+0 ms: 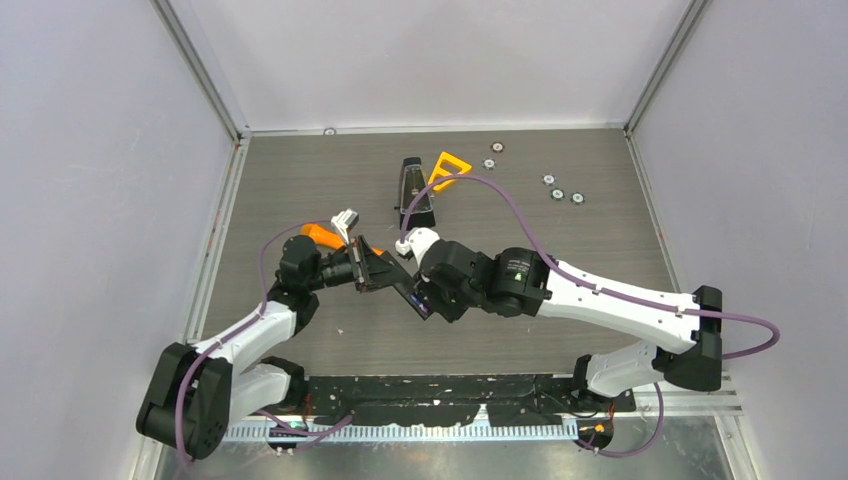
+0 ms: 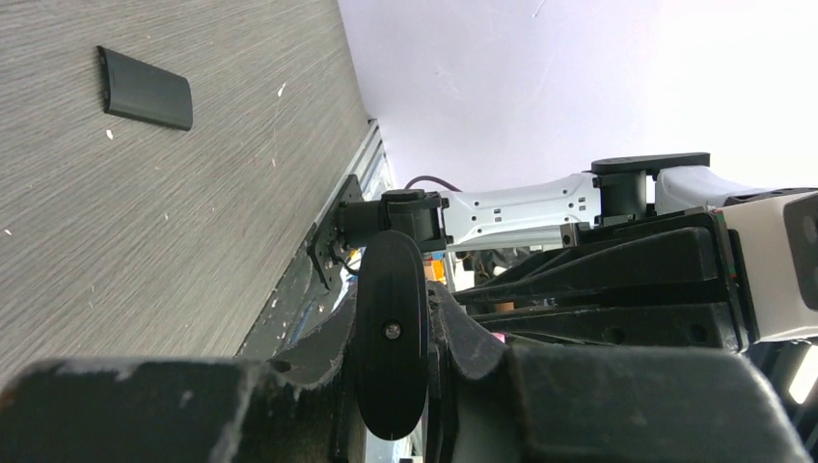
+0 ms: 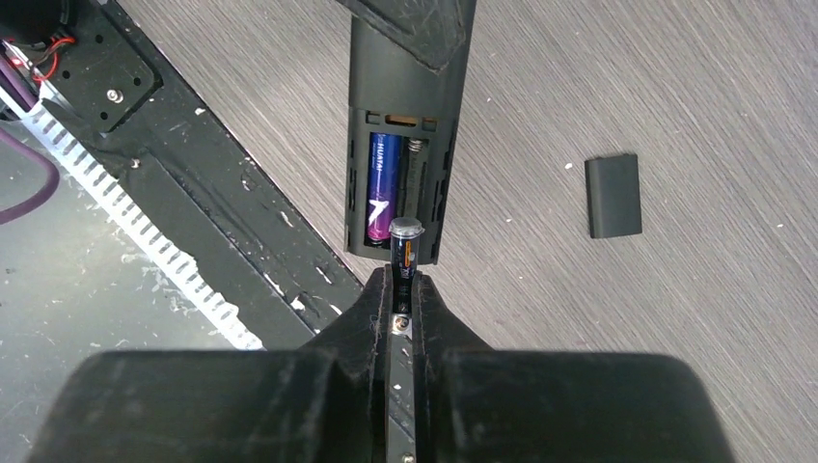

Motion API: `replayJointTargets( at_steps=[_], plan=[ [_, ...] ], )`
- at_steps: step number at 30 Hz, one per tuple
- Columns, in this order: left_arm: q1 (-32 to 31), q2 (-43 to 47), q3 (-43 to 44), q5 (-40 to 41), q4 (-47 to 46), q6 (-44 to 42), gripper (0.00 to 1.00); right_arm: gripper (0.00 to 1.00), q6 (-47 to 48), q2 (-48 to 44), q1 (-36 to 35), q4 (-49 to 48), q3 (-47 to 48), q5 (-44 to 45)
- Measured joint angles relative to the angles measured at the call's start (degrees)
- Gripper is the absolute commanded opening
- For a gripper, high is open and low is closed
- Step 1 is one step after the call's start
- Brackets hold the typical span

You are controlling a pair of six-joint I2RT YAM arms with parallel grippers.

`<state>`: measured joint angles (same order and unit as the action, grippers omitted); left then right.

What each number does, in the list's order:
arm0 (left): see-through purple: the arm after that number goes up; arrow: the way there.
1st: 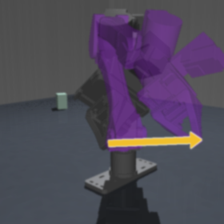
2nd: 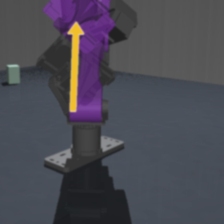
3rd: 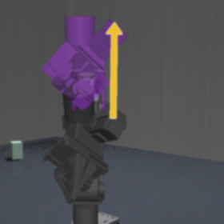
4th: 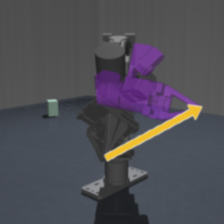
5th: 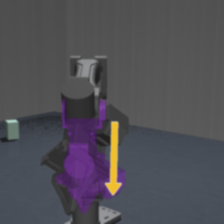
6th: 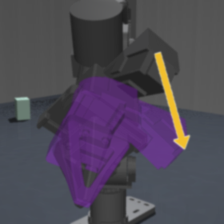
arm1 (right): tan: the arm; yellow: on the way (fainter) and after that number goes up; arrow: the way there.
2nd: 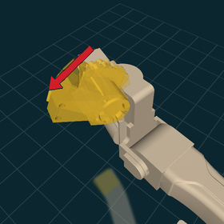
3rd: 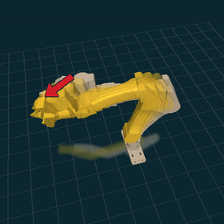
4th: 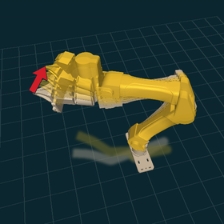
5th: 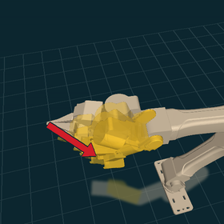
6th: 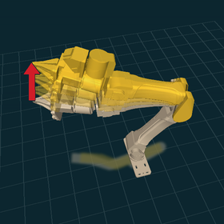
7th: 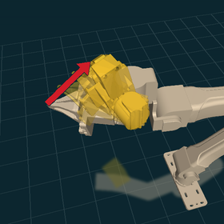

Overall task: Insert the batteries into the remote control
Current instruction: Load the battery into the remote control.

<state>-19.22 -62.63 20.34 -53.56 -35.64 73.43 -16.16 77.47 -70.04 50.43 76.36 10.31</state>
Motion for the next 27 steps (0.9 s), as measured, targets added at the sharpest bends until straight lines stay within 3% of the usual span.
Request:
replayJointTargets(
  at_steps=[27],
  plan=[
    [0.0, -1.4, -0.6, 0.0, -4.9, 2.7, 0.00, 0.15, 0.7, 4.4, -0.7, 1.1, 2.8, 2.6]
  ],
)
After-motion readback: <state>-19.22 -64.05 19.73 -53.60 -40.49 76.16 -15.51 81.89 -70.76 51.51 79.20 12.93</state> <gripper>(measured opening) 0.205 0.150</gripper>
